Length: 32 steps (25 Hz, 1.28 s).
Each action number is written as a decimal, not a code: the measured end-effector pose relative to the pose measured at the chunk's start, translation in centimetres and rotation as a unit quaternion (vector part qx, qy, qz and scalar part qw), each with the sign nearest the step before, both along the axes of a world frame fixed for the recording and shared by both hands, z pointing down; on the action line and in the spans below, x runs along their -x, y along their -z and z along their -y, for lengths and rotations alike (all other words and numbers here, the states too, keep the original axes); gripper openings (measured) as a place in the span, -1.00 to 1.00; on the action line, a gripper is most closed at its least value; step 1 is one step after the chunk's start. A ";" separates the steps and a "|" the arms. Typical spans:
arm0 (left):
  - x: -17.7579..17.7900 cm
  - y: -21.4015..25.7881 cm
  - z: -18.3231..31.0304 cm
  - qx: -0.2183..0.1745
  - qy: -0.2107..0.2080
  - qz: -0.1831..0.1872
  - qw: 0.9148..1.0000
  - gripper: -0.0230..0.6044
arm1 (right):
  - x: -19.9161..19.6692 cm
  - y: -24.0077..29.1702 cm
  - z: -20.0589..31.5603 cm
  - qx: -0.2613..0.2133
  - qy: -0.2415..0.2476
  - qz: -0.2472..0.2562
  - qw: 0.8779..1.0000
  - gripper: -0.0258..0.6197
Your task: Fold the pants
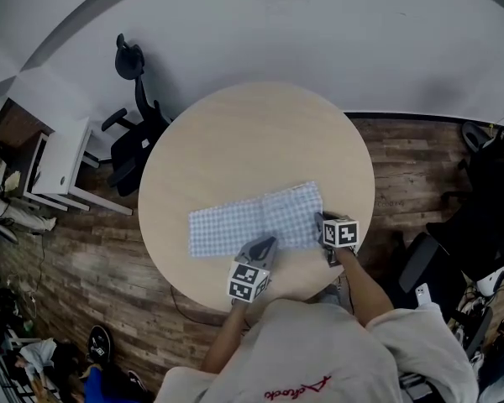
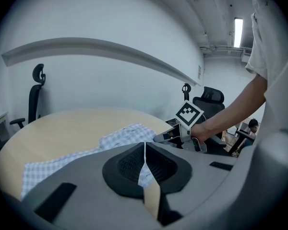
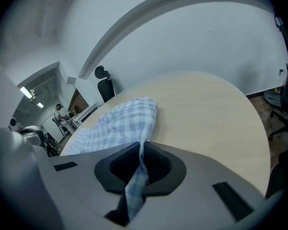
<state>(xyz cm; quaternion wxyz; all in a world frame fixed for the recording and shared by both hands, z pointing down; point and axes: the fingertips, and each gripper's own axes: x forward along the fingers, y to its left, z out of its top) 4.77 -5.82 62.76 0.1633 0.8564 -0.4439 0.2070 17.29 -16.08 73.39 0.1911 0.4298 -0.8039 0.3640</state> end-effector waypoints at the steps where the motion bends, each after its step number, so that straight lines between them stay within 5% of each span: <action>1: -0.3 0.1 0.1 0.000 -0.003 0.000 1.000 -0.81 | -0.4 0.3 0.1 -0.002 -0.007 0.006 1.000 -0.77; 18: -12.0 -0.5 2.1 0.000 -0.108 -0.019 0.994 -0.81 | -20.1 2.2 0.8 -0.037 -0.120 -0.046 0.991 -0.77; 26: -11.4 -0.5 1.1 -0.001 -0.107 -0.019 0.994 -0.81 | -19.3 4.6 0.4 -0.062 -0.133 -0.047 0.988 -0.77; 32: -9.0 0.1 -0.1 -0.009 -0.102 -0.029 0.994 -0.81 | -14.7 9.6 -0.4 -0.099 -0.124 -0.035 0.987 -0.77</action>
